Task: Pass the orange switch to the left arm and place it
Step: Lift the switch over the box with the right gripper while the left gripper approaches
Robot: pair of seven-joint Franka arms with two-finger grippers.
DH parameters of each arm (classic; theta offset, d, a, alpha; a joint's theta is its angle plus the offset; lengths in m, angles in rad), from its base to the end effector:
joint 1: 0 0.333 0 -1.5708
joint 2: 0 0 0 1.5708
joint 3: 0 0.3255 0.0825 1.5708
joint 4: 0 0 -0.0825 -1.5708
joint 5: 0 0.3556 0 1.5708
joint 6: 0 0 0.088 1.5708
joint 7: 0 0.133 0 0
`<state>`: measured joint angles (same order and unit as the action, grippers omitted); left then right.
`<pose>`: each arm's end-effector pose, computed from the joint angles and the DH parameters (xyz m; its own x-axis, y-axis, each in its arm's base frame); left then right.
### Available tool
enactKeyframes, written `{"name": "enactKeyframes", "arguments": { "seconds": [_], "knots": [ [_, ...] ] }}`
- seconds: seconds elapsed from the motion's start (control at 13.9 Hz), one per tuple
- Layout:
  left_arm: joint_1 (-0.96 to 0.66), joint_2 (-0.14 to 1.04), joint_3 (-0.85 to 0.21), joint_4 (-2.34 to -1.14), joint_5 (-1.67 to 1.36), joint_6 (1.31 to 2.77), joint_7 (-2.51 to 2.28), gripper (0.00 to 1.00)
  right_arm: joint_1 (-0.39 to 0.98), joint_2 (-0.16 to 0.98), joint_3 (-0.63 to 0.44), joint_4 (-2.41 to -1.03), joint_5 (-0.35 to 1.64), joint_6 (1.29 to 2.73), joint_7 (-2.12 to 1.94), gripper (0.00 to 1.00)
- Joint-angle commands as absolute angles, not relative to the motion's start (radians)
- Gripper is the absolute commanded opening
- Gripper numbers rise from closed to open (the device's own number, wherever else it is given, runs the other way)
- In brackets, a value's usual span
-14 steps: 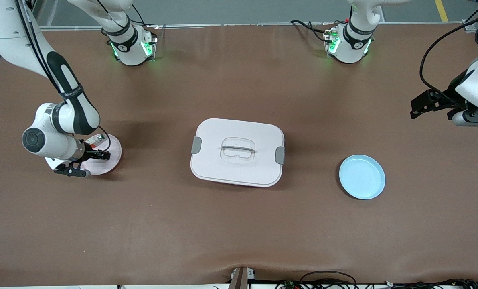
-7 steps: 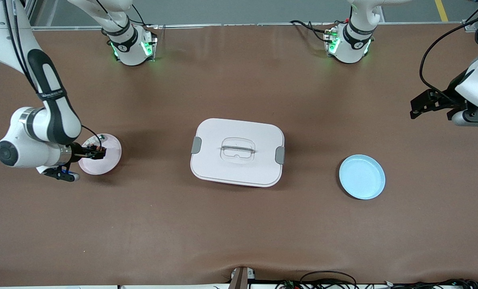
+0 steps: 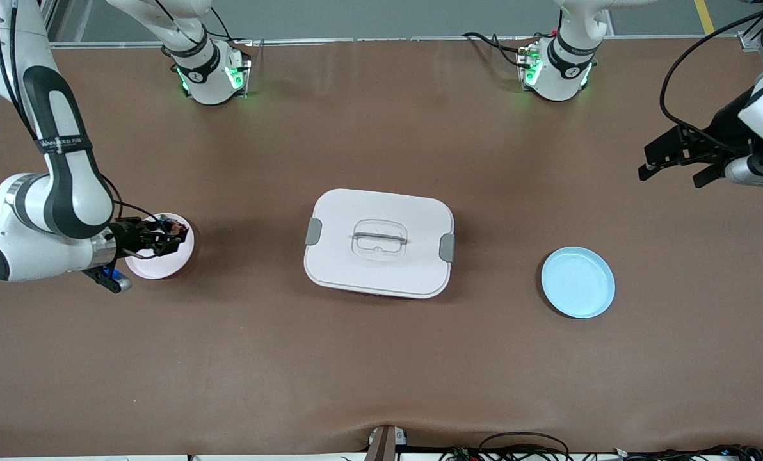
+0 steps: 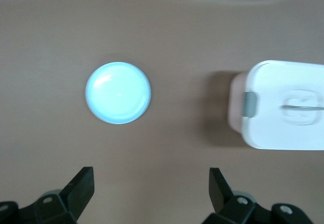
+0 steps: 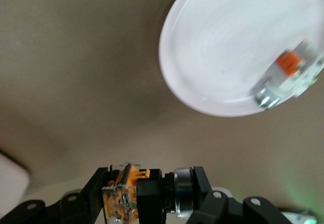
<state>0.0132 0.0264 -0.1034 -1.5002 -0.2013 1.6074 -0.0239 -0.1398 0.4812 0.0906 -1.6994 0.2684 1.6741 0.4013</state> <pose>0.5365 -0.0737 0.6316 0.9954 -0.0589 0.0752 -0.0732 -0.9762 0.2043 0.5786 0.0000 0.2943 0.7208 -0.4227 -0.5494 -0.5317 -0.8456 -0.0470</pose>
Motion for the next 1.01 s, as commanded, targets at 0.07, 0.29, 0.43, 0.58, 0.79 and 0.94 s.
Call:
{"name": "enactKeyframes", "arguments": {
  "seconds": [0.07,0.29,0.43,0.58,0.79,0.94],
  "knots": [
    [0.015,0.023,-0.106,-1.482,-0.36,1.585,-0.014,1.0,-0.086,0.48,0.089,-1.645,0.382,1.605,0.576,0.0],
    [0.012,0.037,-0.155,-1.485,-0.472,1.586,-0.06,1.0,0.004,0.48,0.089,-1.591,0.44,1.589,0.759,0.0],
    [0.011,0.064,-0.207,-1.485,-0.538,1.598,-0.083,1.0,0.076,0.482,0.089,-1.534,0.488,1.591,0.913,0.0],
    [0.003,0.104,-0.262,-1.485,-0.59,1.635,-0.126,1.0,0.132,0.488,0.087,-1.494,0.581,1.604,1.036,0.0],
    [-0.043,0.167,-0.304,-1.485,-0.627,1.701,-0.175,1.0,0.184,0.506,0.087,-1.454,0.678,1.663,1.188,0.0],
    [-0.09,0.219,-0.304,-1.485,-0.666,1.756,-0.178,1.0,0.236,0.518,0.087,-1.424,0.713,1.706,1.291,0.0]
  ]
}}
